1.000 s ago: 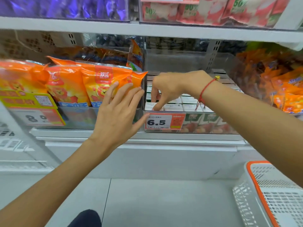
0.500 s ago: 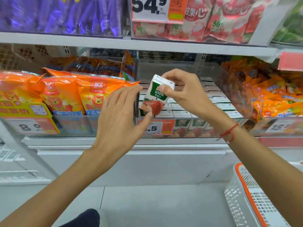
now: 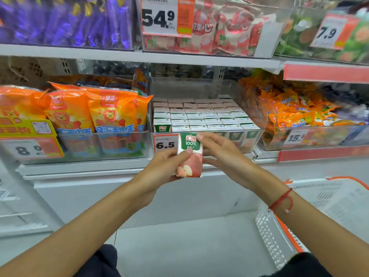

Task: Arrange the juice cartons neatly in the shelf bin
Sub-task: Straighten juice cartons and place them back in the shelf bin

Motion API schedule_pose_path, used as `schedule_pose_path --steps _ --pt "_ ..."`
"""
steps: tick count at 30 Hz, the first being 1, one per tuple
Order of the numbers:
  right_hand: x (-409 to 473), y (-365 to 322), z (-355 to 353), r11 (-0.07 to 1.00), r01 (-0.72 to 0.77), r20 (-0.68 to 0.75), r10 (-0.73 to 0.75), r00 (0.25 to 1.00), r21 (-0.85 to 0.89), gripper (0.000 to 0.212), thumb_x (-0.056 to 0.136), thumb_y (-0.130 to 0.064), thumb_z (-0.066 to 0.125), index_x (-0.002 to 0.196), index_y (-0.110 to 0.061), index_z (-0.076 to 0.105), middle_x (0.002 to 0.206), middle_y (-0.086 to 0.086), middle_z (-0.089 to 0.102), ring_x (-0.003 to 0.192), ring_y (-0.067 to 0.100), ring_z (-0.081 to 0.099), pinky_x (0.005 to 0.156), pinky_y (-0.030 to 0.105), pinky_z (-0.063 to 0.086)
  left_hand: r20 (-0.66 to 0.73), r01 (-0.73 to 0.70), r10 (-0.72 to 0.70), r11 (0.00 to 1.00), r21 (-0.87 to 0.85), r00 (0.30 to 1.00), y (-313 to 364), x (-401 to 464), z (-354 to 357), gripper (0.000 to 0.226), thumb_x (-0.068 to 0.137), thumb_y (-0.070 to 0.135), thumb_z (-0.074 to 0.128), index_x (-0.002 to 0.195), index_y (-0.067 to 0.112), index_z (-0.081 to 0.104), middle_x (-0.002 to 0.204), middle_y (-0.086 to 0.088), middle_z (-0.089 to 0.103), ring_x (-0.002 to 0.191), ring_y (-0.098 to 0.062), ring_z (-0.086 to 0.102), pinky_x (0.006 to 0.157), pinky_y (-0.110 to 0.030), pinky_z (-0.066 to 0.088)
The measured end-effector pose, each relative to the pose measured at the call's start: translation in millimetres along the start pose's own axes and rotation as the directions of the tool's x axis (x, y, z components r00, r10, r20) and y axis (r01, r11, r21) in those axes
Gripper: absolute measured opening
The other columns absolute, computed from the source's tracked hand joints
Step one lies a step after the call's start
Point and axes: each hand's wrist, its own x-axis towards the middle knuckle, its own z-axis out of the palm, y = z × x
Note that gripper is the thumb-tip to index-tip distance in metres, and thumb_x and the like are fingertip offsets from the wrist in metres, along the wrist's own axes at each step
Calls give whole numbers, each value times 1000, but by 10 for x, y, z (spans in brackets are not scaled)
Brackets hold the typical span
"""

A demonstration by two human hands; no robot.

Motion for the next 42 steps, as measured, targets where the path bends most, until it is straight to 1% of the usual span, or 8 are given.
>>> schedule_pose_path --steps 5,9,13,20,26,31,37,42 --pt "-185 252 -79 996 -84 51 85 995 -33 33 100 -41 45 121 -25 66 113 -3 72 104 13 68 80 24 56 -6 27 -27 1000 7 1000 -126 49 58 28 100 32 50 120 18 63 111 -4 72 100 -17 69 90 -26 54" --pt "-261 383 -96 992 -81 6 82 997 -97 34 99 -43 46 119 -23 64 110 1 73 99 15 70 80 24 57 42 49 -50 999 11 998 -240 62 97 20 99 32 51 110 22 65 103 3 74 86 -7 72 68 -14 55" --pt "-244 453 -131 986 -50 -51 43 998 -160 32 100 -43 44 122 -26 60 110 3 71 98 19 69 84 28 57 112 84 -81 996 -22 990 -246 114 123 18 99 32 51 107 24 66 91 11 76 81 -1 71 62 -11 52" --pt "-144 416 -151 983 3 -96 -22 995 -185 27 99 -43 46 119 -36 63 108 -14 70 93 -1 68 67 11 51 143 67 -74 996 53 987 -239 190 51 26 95 39 55 117 29 65 106 12 74 99 -4 69 86 -23 53" --pt "-28 428 -107 977 -2 -84 -16 996 -212 35 98 -43 49 127 -28 61 117 -4 68 106 12 64 93 32 54 152 48 -58 997 67 987 -273 278 -103 31 94 40 57 122 29 64 111 9 73 106 -10 68 100 -34 50" --pt "-15 476 -101 990 -65 -47 59 997 -127 39 99 -43 48 133 -28 56 129 -2 62 113 15 63 95 34 53 152 50 -51 999 9 987 -329 366 -131 21 95 35 58 113 29 67 106 9 74 99 -10 71 89 -26 53" --pt "-36 426 -208 989 -130 116 121 986 72 48 94 -10 59 140 -21 50 129 8 62 115 21 63 98 30 51 -10 10 -11 995 -99 1000 -317 343 -78 24 94 30 61 116 24 67 104 3 75 89 -12 73 64 -17 57" --pt "-58 453 -159 998 -67 55 67 996 8 57 81 -1 73 132 -21 58 120 12 64 103 16 67 86 27 56 -89 34 -46 991 -131 995 -290 334 -69 27 94 27 62 116 13 66 104 -7 75 92 -19 73 71 -22 60"
